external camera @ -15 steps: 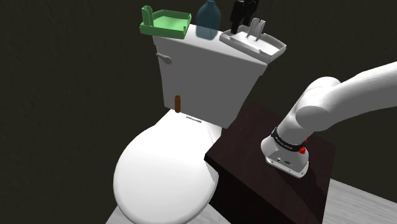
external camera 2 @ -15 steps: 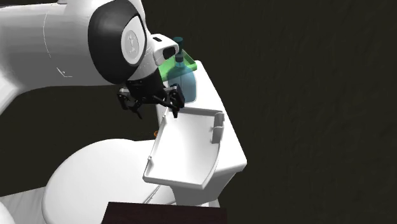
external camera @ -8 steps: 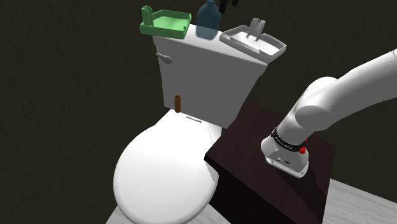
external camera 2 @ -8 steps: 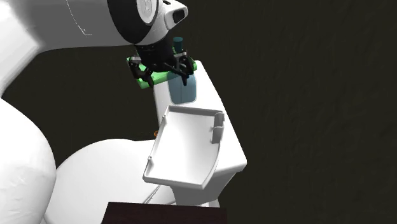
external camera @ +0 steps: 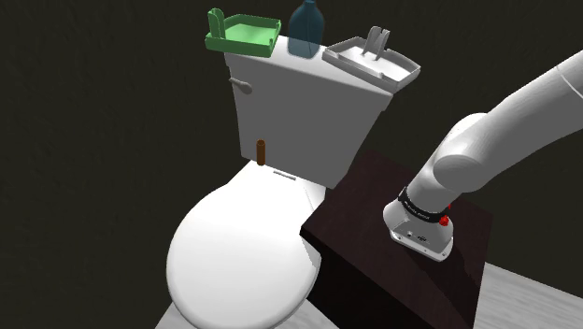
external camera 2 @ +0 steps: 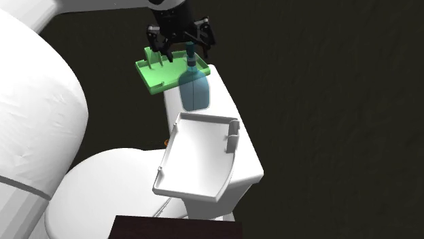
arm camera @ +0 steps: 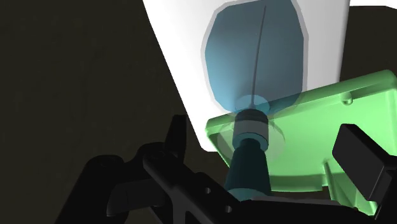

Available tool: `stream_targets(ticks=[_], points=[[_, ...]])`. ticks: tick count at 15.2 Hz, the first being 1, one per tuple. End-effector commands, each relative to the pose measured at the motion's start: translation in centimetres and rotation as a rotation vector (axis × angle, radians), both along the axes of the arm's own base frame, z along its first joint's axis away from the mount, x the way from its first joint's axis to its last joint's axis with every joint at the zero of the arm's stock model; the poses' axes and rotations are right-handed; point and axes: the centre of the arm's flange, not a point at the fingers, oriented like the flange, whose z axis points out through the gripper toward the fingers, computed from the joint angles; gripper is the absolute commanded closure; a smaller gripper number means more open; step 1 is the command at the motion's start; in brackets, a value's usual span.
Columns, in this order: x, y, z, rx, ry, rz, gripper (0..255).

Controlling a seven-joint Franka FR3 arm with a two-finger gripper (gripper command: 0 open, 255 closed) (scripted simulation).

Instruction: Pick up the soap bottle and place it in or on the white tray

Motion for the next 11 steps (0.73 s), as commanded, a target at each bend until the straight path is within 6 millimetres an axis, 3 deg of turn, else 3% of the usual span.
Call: stream_targets(ticks=[1, 6, 11], points=[[0.4, -0.1, -0.5, -0.001, -0.005, 0.001, 0], [1.3, -0.5, -3.3, -0.001, -0.005, 0.001, 0], [1.3, -0.5, -3.3, -0.001, -0.005, 0.001, 0]])
